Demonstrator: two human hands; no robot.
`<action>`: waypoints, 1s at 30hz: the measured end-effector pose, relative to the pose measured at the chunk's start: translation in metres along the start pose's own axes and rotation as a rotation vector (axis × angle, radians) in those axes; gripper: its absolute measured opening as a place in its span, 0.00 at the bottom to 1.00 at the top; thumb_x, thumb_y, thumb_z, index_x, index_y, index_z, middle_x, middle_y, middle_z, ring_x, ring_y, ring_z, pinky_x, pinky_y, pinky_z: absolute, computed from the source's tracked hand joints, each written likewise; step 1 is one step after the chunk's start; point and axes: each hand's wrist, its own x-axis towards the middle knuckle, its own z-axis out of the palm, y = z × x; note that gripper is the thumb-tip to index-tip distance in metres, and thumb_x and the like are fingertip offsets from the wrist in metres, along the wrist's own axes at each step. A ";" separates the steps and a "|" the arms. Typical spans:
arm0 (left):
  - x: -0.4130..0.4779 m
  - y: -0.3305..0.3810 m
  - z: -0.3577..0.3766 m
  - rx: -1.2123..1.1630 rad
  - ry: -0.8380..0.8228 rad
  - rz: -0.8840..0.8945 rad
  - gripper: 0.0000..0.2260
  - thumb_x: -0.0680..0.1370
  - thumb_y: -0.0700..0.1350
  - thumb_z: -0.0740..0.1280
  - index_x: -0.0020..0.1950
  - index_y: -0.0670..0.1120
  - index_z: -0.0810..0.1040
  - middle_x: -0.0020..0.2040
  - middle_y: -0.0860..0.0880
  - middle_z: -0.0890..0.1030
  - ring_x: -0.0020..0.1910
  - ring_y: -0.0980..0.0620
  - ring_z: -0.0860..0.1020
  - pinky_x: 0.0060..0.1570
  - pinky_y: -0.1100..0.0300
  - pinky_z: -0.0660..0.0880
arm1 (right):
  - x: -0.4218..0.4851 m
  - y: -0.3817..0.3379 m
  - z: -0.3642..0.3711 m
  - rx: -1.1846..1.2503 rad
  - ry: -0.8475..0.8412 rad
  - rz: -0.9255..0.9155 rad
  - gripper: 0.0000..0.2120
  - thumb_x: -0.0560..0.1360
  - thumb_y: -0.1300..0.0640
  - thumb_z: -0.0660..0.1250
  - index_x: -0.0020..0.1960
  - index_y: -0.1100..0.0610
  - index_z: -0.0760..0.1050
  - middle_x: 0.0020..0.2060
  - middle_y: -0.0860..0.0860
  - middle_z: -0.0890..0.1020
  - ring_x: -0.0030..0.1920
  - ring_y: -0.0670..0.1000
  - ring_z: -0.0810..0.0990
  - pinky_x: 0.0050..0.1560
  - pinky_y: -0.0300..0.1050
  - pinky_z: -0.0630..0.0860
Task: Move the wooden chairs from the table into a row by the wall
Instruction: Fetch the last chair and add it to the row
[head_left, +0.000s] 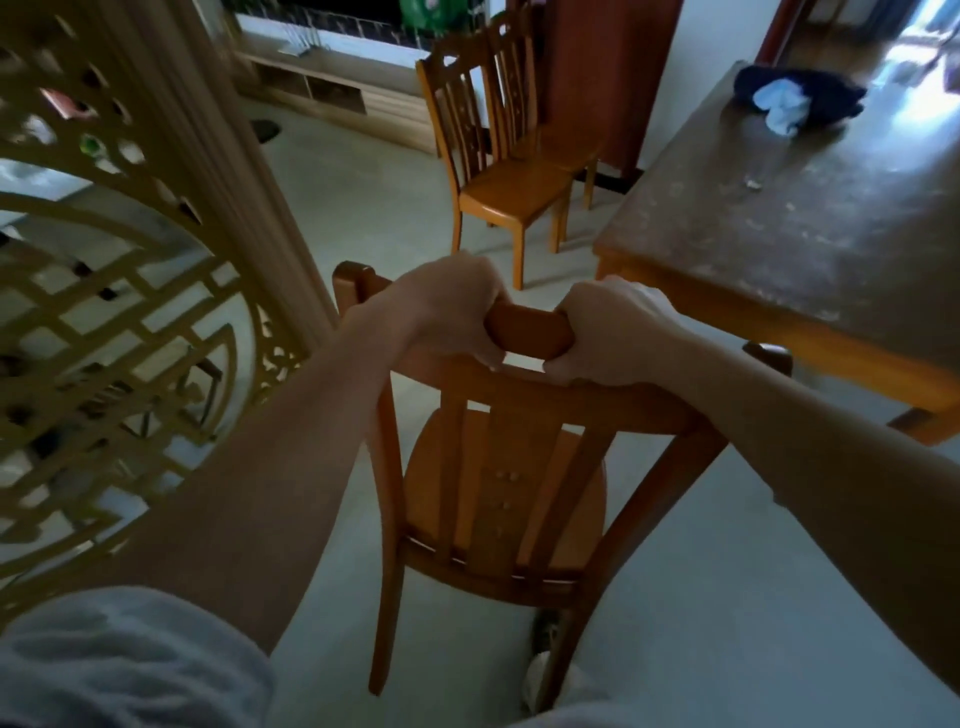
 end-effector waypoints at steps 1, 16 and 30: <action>0.012 -0.008 -0.006 -0.005 0.001 -0.016 0.13 0.68 0.49 0.82 0.38 0.60 0.78 0.32 0.63 0.78 0.33 0.64 0.78 0.34 0.69 0.67 | 0.016 0.006 -0.002 0.005 0.017 -0.012 0.12 0.64 0.43 0.74 0.33 0.47 0.74 0.28 0.44 0.77 0.28 0.44 0.75 0.27 0.39 0.64; 0.211 -0.143 -0.045 0.034 0.049 -0.155 0.08 0.68 0.51 0.81 0.41 0.53 0.84 0.32 0.58 0.81 0.33 0.61 0.80 0.36 0.63 0.77 | 0.270 0.104 -0.001 -0.020 0.061 -0.099 0.17 0.65 0.44 0.75 0.28 0.47 0.69 0.26 0.45 0.75 0.27 0.46 0.74 0.28 0.41 0.65; 0.361 -0.318 -0.080 -0.025 0.013 -0.047 0.06 0.70 0.47 0.80 0.39 0.52 0.83 0.31 0.58 0.80 0.31 0.61 0.80 0.38 0.65 0.78 | 0.496 0.133 0.006 -0.054 -0.010 -0.039 0.11 0.66 0.40 0.75 0.37 0.44 0.75 0.29 0.42 0.76 0.30 0.42 0.74 0.28 0.39 0.63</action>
